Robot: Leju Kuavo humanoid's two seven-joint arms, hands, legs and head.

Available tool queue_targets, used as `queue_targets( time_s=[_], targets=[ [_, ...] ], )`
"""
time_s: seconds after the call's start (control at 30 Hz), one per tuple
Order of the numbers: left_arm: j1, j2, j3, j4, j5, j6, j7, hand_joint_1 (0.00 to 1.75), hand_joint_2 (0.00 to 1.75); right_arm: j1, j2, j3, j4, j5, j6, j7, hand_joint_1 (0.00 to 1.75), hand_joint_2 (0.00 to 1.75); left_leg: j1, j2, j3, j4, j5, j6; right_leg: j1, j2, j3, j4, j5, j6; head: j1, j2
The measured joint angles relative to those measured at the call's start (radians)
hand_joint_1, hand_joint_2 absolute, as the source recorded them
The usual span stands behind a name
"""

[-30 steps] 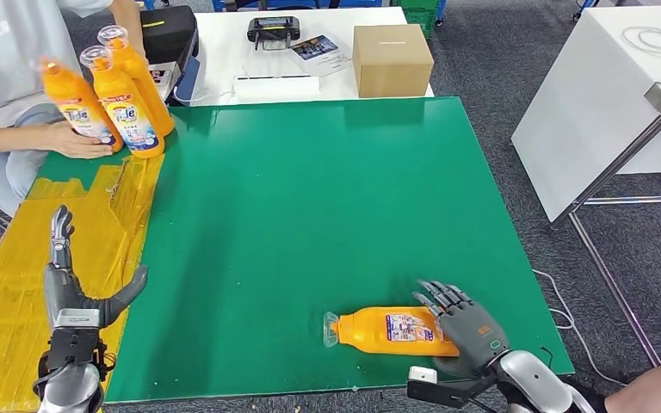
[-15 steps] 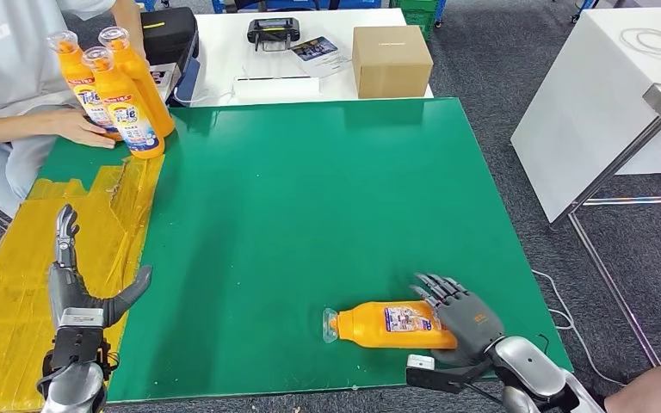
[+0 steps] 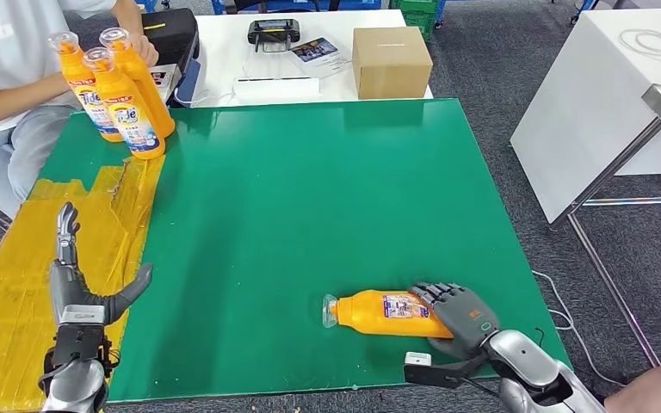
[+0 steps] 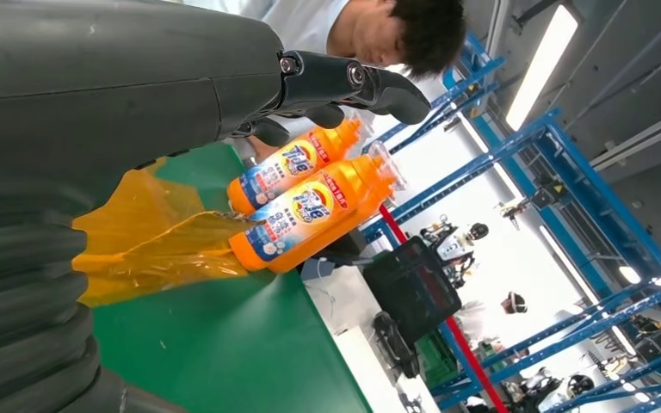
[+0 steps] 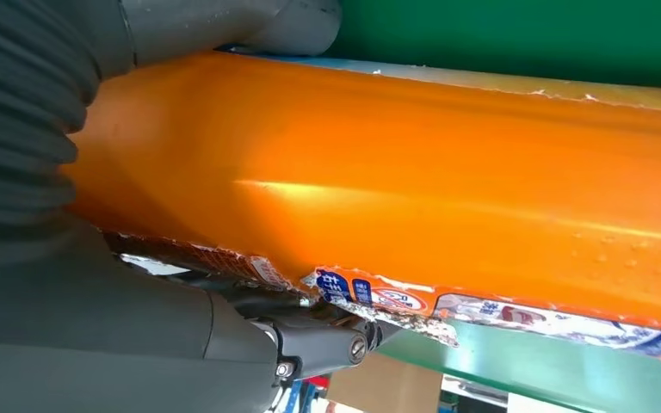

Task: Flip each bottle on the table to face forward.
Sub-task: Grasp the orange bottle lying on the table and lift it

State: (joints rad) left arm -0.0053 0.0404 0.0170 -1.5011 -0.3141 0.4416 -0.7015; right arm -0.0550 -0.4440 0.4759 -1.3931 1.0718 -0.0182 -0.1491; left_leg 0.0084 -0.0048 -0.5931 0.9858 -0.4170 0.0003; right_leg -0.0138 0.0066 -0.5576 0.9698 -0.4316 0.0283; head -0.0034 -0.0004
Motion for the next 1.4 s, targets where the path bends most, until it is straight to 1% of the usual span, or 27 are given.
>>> queue_targets(
  time_s=[0.23, 0.33, 0.37, 0.43, 0.5, 0.57, 0.63, 0.7, 0.87, 1.03, 1.2, 1.3, 1.4],
  targets=[
    [-0.001, -0.003, -0.005, 0.002, -0.015, 0.001, 0.000, 0.00, 1.75, -0.010, 0.024, 0.006, 0.010, -0.046, -0.038, -0.002, 1.75, 1.75, 0.000, 0.000, 0.000, 0.000, 0.000, 0.000, 0.000, 0.000, 0.000, 0.000, 0.000, 0.000, 0.000, 0.000],
    [-0.001, -0.016, -0.007, 0.001, -0.037, -0.036, 0.003, 0.00, 1.75, -0.006, 0.055, 0.003, 0.010, -0.052, -0.083, 0.008, 1.75, 1.75, 0.000, 0.000, 0.000, 0.000, 0.000, 0.000, 0.000, 0.000, 0.000, 0.000, 0.000, 0.000, 0.000, 0.000],
    [-0.001, -0.023, -0.007, 0.001, -0.050, -0.067, 0.011, 0.00, 1.75, -0.001, 0.073, -0.001, 0.009, -0.055, -0.111, 0.010, 1.75, 1.75, 0.000, 0.000, -0.001, 0.000, 0.000, 0.000, 0.000, 0.000, 0.000, 0.000, 0.000, 0.000, 0.000, 0.000],
    [0.003, -0.043, -0.008, -0.002, -0.080, -0.148, 0.041, 0.00, 1.75, 0.014, 0.127, -0.022, 0.000, -0.064, -0.196, 0.013, 1.75, 1.75, 0.000, 0.000, -0.001, 0.000, 0.000, 0.000, 0.000, 0.000, -0.001, 0.000, 0.000, 0.000, 0.000, 0.000],
    [0.011, -0.063, -0.020, -0.015, -0.099, -0.235, 0.086, 0.00, 1.75, 0.035, 0.197, -0.056, -0.024, -0.079, -0.308, 0.010, 1.75, 1.75, 0.000, -0.001, -0.002, 0.000, 0.000, 0.000, 0.001, 0.000, -0.002, 0.000, 0.000, 0.000, 0.000, 0.000],
    [0.018, -0.076, -0.051, -0.032, -0.098, -0.309, 0.131, 0.00, 1.75, 0.051, 0.267, -0.093, -0.060, -0.115, -0.418, -0.012, 1.75, 1.75, 0.000, -0.001, -0.003, 0.000, 0.000, 0.000, 0.001, 0.000, -0.003, 0.000, 0.000, 0.000, 0.000, 0.000],
    [0.020, -0.083, -0.091, -0.047, -0.092, -0.352, 0.160, 0.00, 1.75, 0.058, 0.325, -0.128, -0.097, -0.158, -0.494, -0.043, 1.75, 1.75, 0.000, -0.001, -0.004, 0.000, 0.000, 0.000, 0.000, 0.000, -0.003, 0.000, 0.000, 0.000, 0.000, 0.000],
    [0.020, -0.087, -0.123, -0.057, -0.084, -0.370, 0.169, 0.00, 1.75, 0.061, 0.368, -0.156, -0.122, -0.193, -0.528, -0.070, 1.75, 1.75, 0.000, -0.001, -0.004, 0.000, 0.000, 0.000, 0.000, 0.000, -0.003, 0.000, 0.000, 0.000, 0.000, 0.000],
    [0.009, -0.089, -0.188, -0.063, -0.045, -0.422, 0.186, 0.00, 1.75, 0.055, 0.447, -0.191, -0.135, -0.267, -0.547, -0.144, 1.75, 1.75, 0.000, -0.001, -0.004, 0.000, 0.000, 0.000, 0.000, 0.000, -0.003, 0.000, 0.000, 0.000, 0.000, 0.000],
    [-0.022, -0.090, -0.255, -0.062, 0.007, -0.462, 0.206, 0.00, 1.75, 0.031, 0.513, -0.192, -0.119, -0.320, -0.551, -0.184, 1.75, 1.75, 0.000, -0.001, -0.004, 0.000, 0.000, 0.000, 0.000, 0.000, -0.003, 0.000, 0.000, 0.000, 0.000, 0.000],
    [-0.037, -0.090, -0.282, -0.060, 0.017, -0.464, 0.211, 0.00, 1.75, 0.020, 0.546, -0.193, -0.099, -0.331, -0.545, -0.190, 1.75, 1.75, 0.000, -0.001, -0.004, 0.000, 0.000, 0.000, 0.000, 0.000, -0.003, 0.000, 0.000, 0.000, 0.000, 0.000],
    [-0.049, -0.090, -0.287, -0.057, 0.033, -0.468, 0.216, 0.00, 1.75, 0.006, 0.565, -0.184, -0.066, -0.329, -0.507, -0.193, 1.75, 1.75, 0.000, -0.001, -0.005, 0.000, 0.000, 0.000, 0.000, 0.000, -0.004, 0.000, 0.000, 0.000, 0.000, 0.000],
    [-0.072, -0.091, -0.289, -0.050, 0.068, -0.490, 0.222, 0.00, 1.75, -0.018, 0.592, -0.157, 0.005, -0.313, -0.479, -0.196, 1.75, 1.75, 0.000, 0.000, -0.005, 0.000, 0.000, 0.000, 0.000, 0.000, -0.004, 0.000, 0.000, 0.000, 0.000, 0.000]
  ],
)
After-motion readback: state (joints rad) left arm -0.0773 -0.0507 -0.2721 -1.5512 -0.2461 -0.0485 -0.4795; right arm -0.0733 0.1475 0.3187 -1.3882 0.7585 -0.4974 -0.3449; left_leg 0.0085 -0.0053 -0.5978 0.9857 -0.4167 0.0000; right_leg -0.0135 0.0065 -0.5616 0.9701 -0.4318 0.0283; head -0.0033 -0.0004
